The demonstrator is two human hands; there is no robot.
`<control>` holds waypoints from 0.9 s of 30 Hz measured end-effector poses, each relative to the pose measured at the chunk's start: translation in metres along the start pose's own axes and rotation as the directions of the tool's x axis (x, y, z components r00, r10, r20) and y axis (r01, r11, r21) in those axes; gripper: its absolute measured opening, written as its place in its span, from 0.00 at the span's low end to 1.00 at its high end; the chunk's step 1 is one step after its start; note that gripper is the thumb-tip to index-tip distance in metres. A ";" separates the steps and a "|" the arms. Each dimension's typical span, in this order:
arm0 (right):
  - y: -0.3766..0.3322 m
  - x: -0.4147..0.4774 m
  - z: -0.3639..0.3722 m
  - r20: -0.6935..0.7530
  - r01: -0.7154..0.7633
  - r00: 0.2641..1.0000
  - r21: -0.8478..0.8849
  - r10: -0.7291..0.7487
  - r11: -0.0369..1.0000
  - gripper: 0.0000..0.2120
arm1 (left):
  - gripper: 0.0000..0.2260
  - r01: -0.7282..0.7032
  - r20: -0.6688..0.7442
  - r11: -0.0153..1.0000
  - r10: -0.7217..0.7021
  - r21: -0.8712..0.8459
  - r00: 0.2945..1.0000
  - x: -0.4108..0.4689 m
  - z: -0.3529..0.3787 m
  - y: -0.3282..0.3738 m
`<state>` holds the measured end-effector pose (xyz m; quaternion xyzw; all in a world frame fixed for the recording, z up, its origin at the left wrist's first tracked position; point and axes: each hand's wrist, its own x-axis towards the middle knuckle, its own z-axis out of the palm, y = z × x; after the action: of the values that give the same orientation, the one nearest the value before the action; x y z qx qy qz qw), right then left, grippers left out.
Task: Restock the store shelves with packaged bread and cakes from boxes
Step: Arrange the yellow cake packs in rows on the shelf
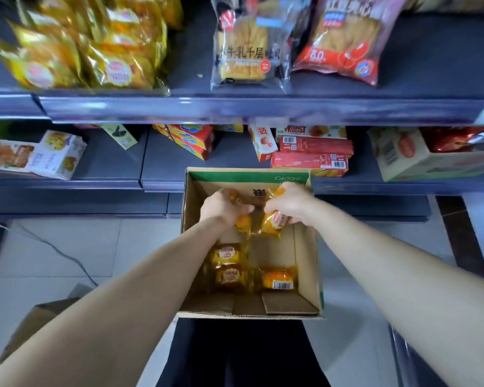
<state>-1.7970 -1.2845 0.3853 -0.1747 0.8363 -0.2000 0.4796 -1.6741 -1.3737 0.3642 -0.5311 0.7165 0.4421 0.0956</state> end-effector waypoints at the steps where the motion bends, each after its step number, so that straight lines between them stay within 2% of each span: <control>1: -0.005 -0.009 -0.009 -0.022 0.023 1.000 0.031 -0.023 0.999 0.24 | 0.24 -0.014 0.031 1.000 0.014 -0.011 0.999 -0.008 -0.009 0.009; 5: -0.030 -0.054 -0.052 -0.068 0.105 0.993 0.189 -0.093 0.976 0.21 | 0.18 -0.054 0.192 0.989 0.080 -0.138 0.978 -0.038 -0.051 0.043; 9: -0.059 -0.098 -0.093 -0.190 0.218 0.965 0.209 -0.180 0.953 0.13 | 0.16 -0.034 0.325 0.952 0.137 -0.305 0.936 -0.060 -0.104 0.069; 10: -0.067 -0.109 -0.103 -0.200 0.239 0.960 0.234 -0.193 0.942 0.13 | 0.17 -0.029 0.346 0.941 0.153 -0.338 0.926 -0.064 -0.117 0.076; 12: -0.083 -0.126 -0.120 -0.201 0.261 0.957 0.291 -0.208 0.920 0.19 | 0.20 -0.039 0.368 0.922 0.192 -0.384 0.910 -0.073 -0.141 0.089; 14: -0.100 -0.140 -0.134 -0.217 0.283 0.951 0.339 -0.218 0.897 0.26 | 0.22 -0.064 0.363 0.903 0.235 -0.424 0.902 -0.083 -0.161 0.103; 19: -0.142 -0.161 -0.158 -0.225 0.344 0.937 0.489 -0.266 0.802 0.07 | 0.26 -0.162 0.280 0.848 0.338 -0.504 0.899 -0.094 -0.205 0.135; 22: -0.166 -0.165 -0.167 -0.242 0.354 0.934 0.560 -0.261 0.749 0.04 | 0.29 -0.211 0.205 0.831 0.358 -0.515 0.911 -0.091 -0.231 0.146; 27: -0.203 -0.160 -0.168 -0.246 0.372 0.928 0.614 -0.279 0.696 0.03 | 0.32 -0.199 0.100 0.784 0.315 -0.588 0.944 -0.075 -0.272 0.151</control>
<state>-1.8462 -1.3533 0.6813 -0.1288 0.6997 -0.5710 0.4096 -1.6794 -1.5163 0.6510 -0.3866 0.6043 0.6941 -0.0600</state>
